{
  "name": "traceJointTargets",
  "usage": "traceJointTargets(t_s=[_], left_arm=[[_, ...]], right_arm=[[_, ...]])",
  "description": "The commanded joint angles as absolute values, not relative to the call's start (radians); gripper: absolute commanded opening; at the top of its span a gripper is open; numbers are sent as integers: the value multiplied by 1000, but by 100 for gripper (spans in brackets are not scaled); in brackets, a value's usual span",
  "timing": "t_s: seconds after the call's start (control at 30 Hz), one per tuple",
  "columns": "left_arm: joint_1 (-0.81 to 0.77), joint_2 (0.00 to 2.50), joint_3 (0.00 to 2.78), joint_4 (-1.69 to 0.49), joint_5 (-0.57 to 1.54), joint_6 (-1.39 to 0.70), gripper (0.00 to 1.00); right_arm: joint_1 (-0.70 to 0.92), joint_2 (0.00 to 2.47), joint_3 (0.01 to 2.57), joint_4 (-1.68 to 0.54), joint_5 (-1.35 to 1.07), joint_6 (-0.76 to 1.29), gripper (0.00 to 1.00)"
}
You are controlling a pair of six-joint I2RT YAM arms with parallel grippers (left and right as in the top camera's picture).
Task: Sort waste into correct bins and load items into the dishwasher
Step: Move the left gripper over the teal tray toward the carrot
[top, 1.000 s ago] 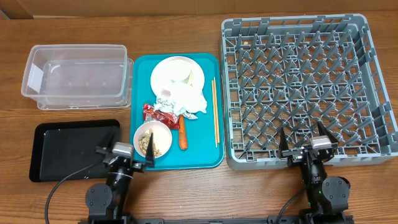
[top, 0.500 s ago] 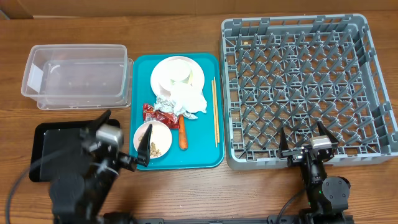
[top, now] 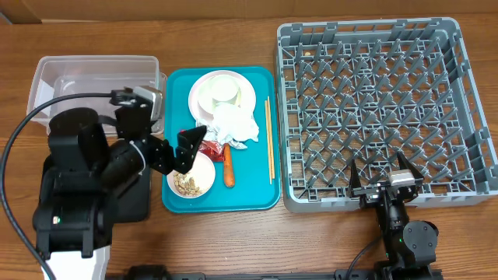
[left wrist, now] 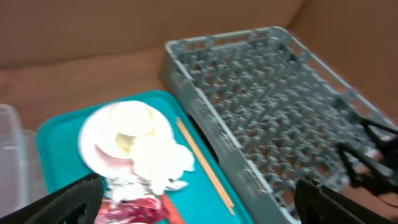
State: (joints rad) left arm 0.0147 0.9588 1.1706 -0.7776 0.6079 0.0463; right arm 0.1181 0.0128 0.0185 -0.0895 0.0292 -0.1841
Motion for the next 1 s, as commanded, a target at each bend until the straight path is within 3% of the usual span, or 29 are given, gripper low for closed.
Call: traceJointTargets(t_s=[0.0,0.2,0.37,0.67,0.87,0.97], left_arm=[[12,981,1199,-822,683,-17,80],[-1,1026,1197,-1052,375,-278,78],[-51,1066,1188,-1154,290,-323,65],[-242,1140,1124,-1126,40,-434,62],[-312,1256,1071,-1057,33,-435,61],[-329,1365,1063,-1040,34,-435,48]], right_arm=[[115,3,8,-81,24,-184,100],[115,3,8,-81,24,-184,100],[115,3,8,-81,24,-184,100],[115,3,8,-81,24,-184,100],[116,3,8,-81,24,-184,100],[115,3,8,-81,24,-184,100]])
